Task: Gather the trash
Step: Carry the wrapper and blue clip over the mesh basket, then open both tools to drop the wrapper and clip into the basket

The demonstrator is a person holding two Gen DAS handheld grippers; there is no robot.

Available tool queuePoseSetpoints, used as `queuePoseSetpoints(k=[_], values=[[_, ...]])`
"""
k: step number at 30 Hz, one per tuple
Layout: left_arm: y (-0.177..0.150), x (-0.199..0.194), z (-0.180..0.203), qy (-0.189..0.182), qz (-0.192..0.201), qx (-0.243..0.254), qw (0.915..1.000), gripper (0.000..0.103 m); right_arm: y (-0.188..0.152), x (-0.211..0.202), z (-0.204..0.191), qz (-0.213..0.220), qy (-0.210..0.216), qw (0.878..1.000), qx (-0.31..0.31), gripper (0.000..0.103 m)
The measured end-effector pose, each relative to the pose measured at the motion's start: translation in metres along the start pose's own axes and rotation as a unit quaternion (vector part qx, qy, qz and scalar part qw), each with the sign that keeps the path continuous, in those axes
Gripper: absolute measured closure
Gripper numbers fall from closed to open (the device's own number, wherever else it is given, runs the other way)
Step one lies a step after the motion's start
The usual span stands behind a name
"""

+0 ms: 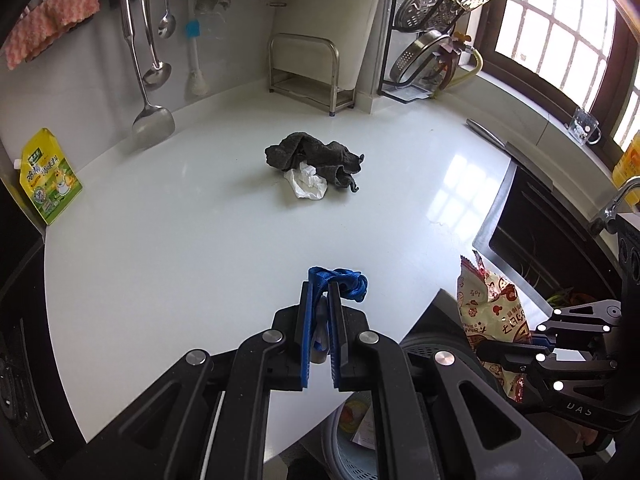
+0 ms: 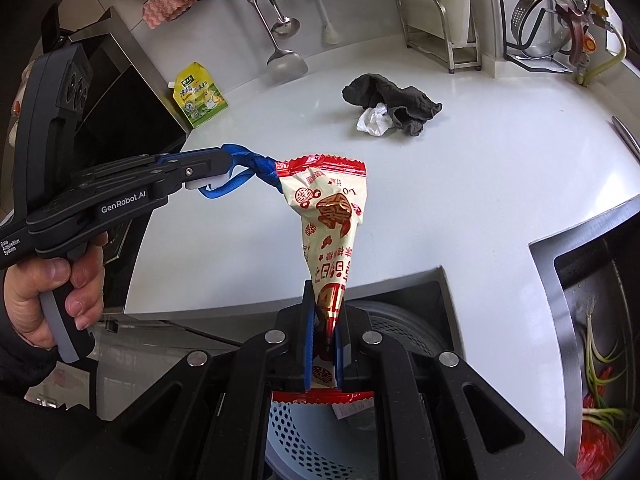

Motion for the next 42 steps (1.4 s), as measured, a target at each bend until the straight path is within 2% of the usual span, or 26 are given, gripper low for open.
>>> queuePoseSetpoints(k=[15,27,37,42], values=[[-0.045,0.001,0.053,-0.013,-0.023,0.019,0.9995,0.096,-0.061,-0.007,0.003,-0.03,-0.003,0.999,0.012,0.095],[-0.102,0.035,0.1,-0.04,-0.088,0.06,0.9936,0.095,-0.112,0.009,0.012,-0.07,-0.012,0.996,0.046,0.095],[-0.125,0.059,0.111,-0.043,-0.12,0.076,0.9889,0.095,-0.137,0.024,0.019,-0.102,-0.023,0.993,0.053,0.095],[-0.132,0.068,0.111,-0.038,-0.136,0.085,0.9863,0.095,-0.139,0.034,0.019,-0.113,-0.026,0.992,0.059,0.094]])
Point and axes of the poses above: each gripper's, at about its wrist camera, not at the fingertips, and x roughly the way its jaws point, z to its right, y to its top, the point moved 5 cm from there along x, roughly the way its jaws point, and after that the axes turned 8 degrees about -z, right-handed, at the moved point
